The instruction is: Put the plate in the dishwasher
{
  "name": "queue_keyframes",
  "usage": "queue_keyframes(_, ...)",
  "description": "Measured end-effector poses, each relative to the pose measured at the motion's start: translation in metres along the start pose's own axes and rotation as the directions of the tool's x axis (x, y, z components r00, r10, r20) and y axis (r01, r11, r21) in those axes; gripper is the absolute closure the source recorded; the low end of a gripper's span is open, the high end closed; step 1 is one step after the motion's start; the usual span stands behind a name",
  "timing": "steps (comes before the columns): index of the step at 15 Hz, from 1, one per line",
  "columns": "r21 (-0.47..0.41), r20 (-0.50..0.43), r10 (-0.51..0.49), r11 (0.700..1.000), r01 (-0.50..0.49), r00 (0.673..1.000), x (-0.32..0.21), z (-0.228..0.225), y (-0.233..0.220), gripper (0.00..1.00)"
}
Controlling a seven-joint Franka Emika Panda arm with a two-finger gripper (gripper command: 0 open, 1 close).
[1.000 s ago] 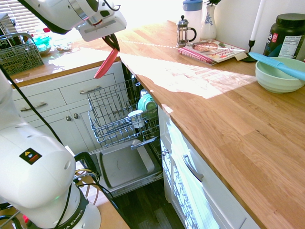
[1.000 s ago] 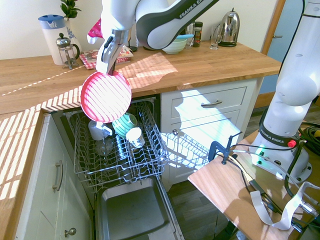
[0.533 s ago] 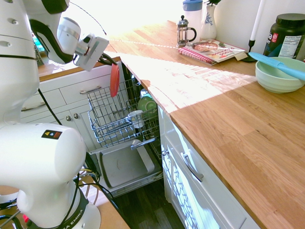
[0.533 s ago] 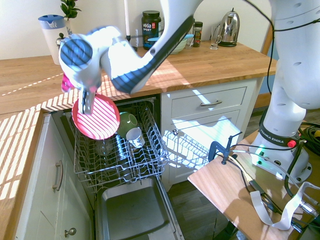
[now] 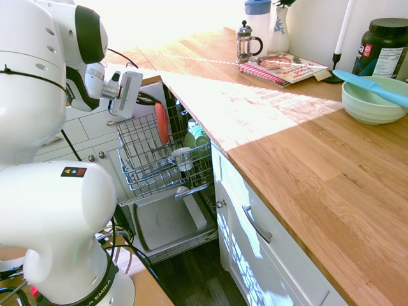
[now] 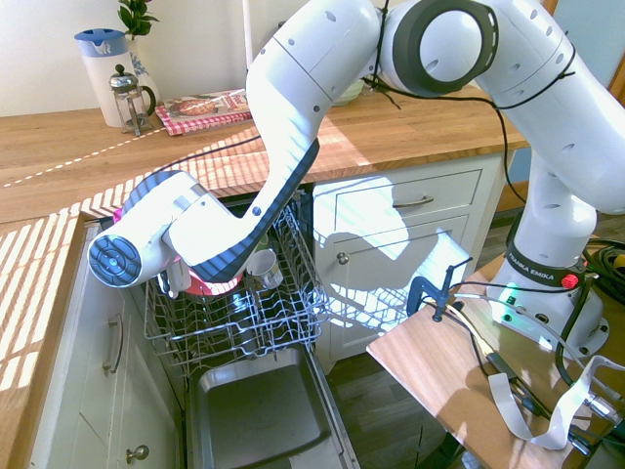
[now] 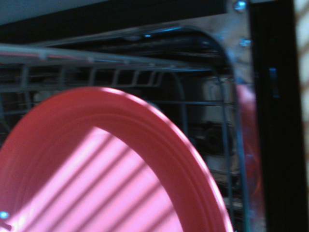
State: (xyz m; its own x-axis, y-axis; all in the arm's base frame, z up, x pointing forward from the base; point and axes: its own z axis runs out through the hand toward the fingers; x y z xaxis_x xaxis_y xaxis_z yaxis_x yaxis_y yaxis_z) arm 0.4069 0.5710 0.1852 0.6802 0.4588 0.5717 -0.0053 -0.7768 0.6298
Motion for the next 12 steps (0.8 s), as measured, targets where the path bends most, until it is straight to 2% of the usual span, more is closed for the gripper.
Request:
queue_keyframes(1, 0.023, 0.028, -0.006, 1.000, 0.005, 1.000, -0.002, 0.005, -0.007, 1.00)
queue_keyframes(2, 0.039, 0.052, -0.013, 0.999, 0.011, 0.999, -0.005, 0.011, -0.014, 0.00)
queue_keyframes(5, 0.101, 0.148, -0.029, 0.995, 0.014, 0.989, 0.004, 0.024, -0.019, 0.00)
queue_keyframes(8, 0.199, 0.273, -0.042, 0.980, -0.013, 0.961, 0.031, 0.036, -0.005, 0.00)
queue_keyframes(10, 0.291, 0.351, -0.058, 0.955, -0.050, 0.935, 0.050, 0.041, 0.005, 0.00)
queue_keyframes(12, 0.383, 0.414, -0.078, 0.919, -0.095, 0.907, 0.071, 0.038, 0.022, 0.00)
